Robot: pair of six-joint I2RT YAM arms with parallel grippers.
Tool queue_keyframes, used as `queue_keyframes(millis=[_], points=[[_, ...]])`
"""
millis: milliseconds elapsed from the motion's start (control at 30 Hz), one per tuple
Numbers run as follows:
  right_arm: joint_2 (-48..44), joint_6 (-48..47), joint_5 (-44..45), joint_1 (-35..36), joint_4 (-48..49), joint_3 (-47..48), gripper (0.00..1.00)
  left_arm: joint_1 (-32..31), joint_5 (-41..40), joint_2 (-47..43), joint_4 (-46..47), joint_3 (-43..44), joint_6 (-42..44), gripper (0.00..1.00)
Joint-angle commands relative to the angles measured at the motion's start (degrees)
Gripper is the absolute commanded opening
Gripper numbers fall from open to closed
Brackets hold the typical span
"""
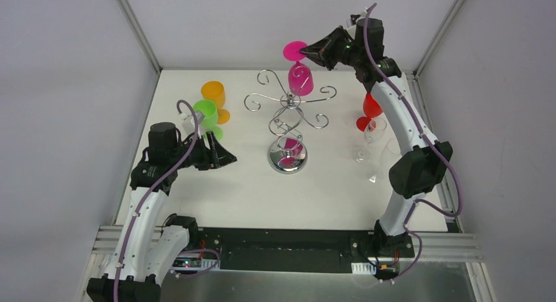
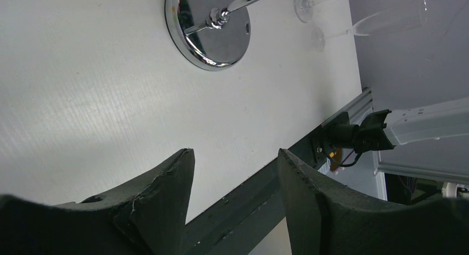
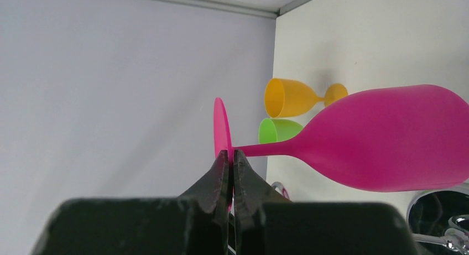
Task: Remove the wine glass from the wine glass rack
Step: Pick up the wine glass from the wine rack, then place the wine glass at the center of the board.
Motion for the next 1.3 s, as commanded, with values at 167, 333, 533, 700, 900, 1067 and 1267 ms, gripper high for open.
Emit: queue_keyframes(millis=[167, 333, 533, 700, 900, 1067, 1267], points=[[-3.9, 2.6, 3.3, -5.5, 5.4, -0.7, 0.0, 0.7, 1.1, -0.5, 0.9, -0.4, 1.6, 0.58], [-7.3, 2.2, 4.0, -8.2, 6.3, -4.8, 0.0, 0.7, 0.9, -0.6, 0.8, -0.6, 1.7, 0.58], [-14.5, 0.2, 4.2, -10.9, 7.8, -11.2, 0.0, 0.7, 0.9, -0.5, 0.9, -0.7, 1.6, 0.59], [-21.3, -2.5, 4.7, -11.4, 7.7, -16.2, 0.0, 0.7, 1.8, 0.0, 0.9, -0.5, 1.7, 0.59], [-30.4, -5.0, 5.9, -11.4, 8.5, -24.6, 0.0, 0.6, 2.6, 0.3, 0.9, -0.1, 1.4, 0.59], [-36.4, -8.5, 6.9, -11.4, 7.1, -28.1, 0.0, 0.6, 3.8, 0.2, 0.9, 0.3, 0.3, 0.59], [-42.3, -13.7, 7.2, -11.4, 2.4, -31.1, 0.0, 0.6, 5.2, -1.6, 0.8, 0.4, -3.7, 0.6]])
